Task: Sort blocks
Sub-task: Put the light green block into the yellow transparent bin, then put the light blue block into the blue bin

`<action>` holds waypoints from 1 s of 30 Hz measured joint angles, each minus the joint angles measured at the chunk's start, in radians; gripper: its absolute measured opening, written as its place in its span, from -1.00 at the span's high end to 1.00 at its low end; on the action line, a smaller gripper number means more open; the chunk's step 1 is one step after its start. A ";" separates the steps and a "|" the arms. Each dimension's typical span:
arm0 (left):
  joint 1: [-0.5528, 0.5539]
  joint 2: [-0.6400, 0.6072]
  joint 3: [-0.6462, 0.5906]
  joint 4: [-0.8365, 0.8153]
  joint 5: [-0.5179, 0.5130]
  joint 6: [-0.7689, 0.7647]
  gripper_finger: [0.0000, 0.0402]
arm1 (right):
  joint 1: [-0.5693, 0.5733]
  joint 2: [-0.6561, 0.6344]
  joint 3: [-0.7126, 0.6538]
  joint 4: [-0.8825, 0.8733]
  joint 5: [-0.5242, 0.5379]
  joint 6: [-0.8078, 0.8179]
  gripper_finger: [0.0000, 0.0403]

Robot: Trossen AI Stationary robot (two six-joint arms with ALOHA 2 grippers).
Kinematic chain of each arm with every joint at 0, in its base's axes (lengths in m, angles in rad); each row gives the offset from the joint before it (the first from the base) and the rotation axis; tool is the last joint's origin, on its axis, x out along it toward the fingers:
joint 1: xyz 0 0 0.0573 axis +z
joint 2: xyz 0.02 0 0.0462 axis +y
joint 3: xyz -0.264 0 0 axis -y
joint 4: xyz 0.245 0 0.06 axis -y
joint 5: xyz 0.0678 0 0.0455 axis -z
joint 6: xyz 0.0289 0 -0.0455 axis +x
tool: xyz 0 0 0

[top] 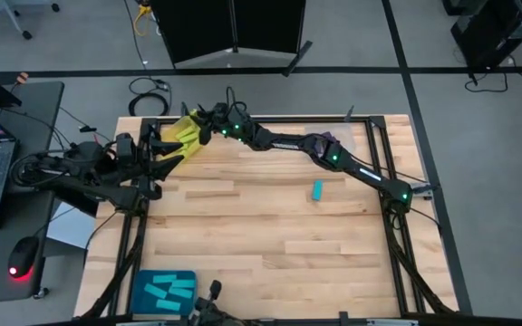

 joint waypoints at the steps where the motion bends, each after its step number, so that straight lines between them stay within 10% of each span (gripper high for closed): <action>1: 0.000 0.000 0.000 0.000 0.000 0.000 0.18 | 0.000 0.000 0.000 -0.004 0.000 0.000 0.43; 7: 0.000 0.000 0.000 0.000 0.000 0.000 0.18 | 0.002 0.000 0.000 -0.010 -0.002 0.002 0.40; 14: 0.000 0.000 0.000 0.000 0.000 0.003 0.18 | 0.008 0.000 0.000 0.000 -0.013 -0.018 -0.13; 30: 0.000 0.000 0.000 0.000 0.000 0.011 0.18 | 0.004 -0.018 -0.001 0.005 -0.183 -0.054 -0.05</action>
